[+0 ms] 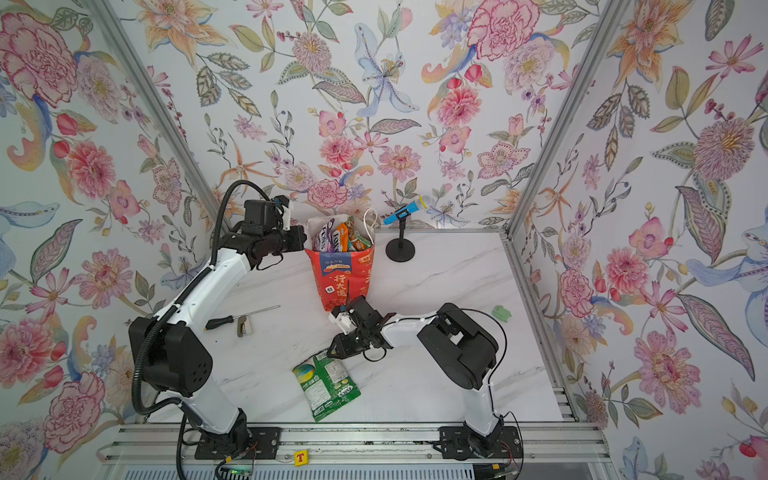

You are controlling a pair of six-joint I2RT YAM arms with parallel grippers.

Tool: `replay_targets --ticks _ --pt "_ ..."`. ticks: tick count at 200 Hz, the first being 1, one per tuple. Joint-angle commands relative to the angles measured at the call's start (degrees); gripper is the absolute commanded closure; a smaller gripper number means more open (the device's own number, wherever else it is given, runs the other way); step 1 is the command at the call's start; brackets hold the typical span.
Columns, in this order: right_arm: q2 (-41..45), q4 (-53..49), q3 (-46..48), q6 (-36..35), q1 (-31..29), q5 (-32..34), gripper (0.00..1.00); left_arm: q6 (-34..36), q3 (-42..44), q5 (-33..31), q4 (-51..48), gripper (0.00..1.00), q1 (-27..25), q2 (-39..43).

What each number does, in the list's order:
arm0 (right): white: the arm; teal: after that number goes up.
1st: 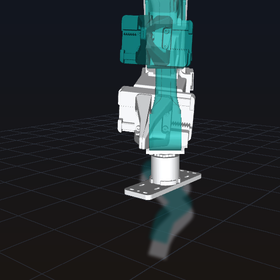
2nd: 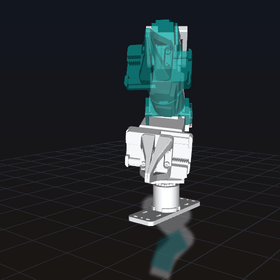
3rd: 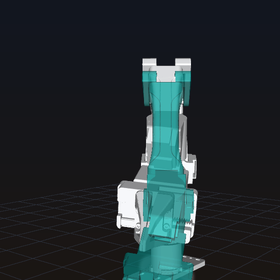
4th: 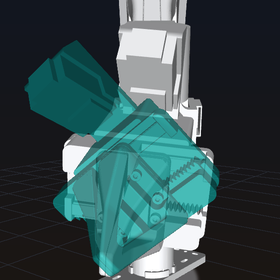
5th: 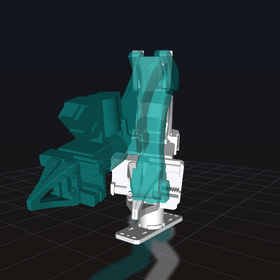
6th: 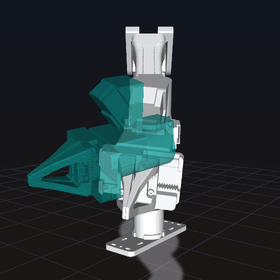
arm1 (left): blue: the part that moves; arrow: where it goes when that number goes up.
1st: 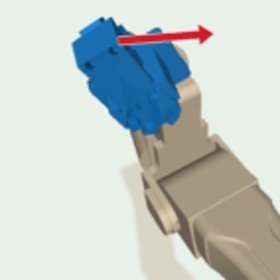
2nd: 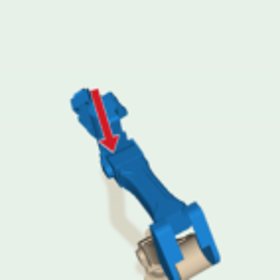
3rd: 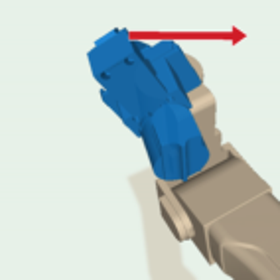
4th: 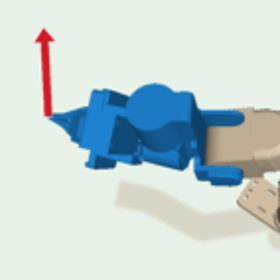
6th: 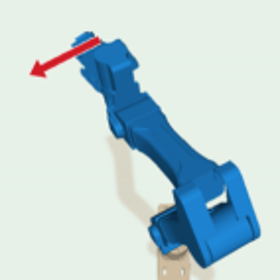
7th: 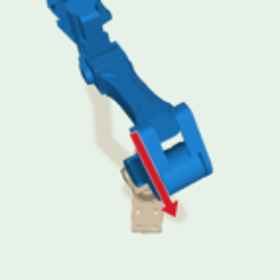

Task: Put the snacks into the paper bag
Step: 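Grasp the green-and-yellow packet's edge with the right gripper and lift, then carry the green-and-yellow packet over the bag opening with the right gripper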

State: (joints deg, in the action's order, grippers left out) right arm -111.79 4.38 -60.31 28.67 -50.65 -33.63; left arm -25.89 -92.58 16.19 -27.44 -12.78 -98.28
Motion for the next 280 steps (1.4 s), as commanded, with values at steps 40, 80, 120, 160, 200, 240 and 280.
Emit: replay_targets --ticks 40,80,120,160,200,240,280 --pt "8.3 3.8 1.2 4.0 3.2 2.3 1.00 1.4 -1.4 -1.3 -0.2 1.00 0.2 -0.1" --pt "19.3 -0.8 -0.9 2.5 6.2 6.7 1.00 0.7 -0.5 -0.5 1.0 1.00 0.4 0.4" --pt "26.8 -7.8 -6.5 -0.1 6.7 10.7 1.00 0.3 0.3 0.5 2.0 1.00 0.7 0.5" --pt "32.9 -16.4 -15.5 -0.2 4.9 17.0 1.00 0.1 1.0 0.9 2.8 1.00 1.1 0.7" --pt "34.6 -19.2 -22.5 -0.8 7.9 20.8 1.00 -0.4 1.9 1.6 3.9 1.00 1.2 0.8" --pt "31.4 -18.7 -30.6 -3.2 8.4 22.4 1.00 -0.4 2.3 1.7 4.1 1.00 1.2 1.2" --pt "29.2 -19.1 -34.8 -4.6 9.2 24.6 1.00 -0.6 2.5 1.8 4.3 1.00 1.2 1.5"
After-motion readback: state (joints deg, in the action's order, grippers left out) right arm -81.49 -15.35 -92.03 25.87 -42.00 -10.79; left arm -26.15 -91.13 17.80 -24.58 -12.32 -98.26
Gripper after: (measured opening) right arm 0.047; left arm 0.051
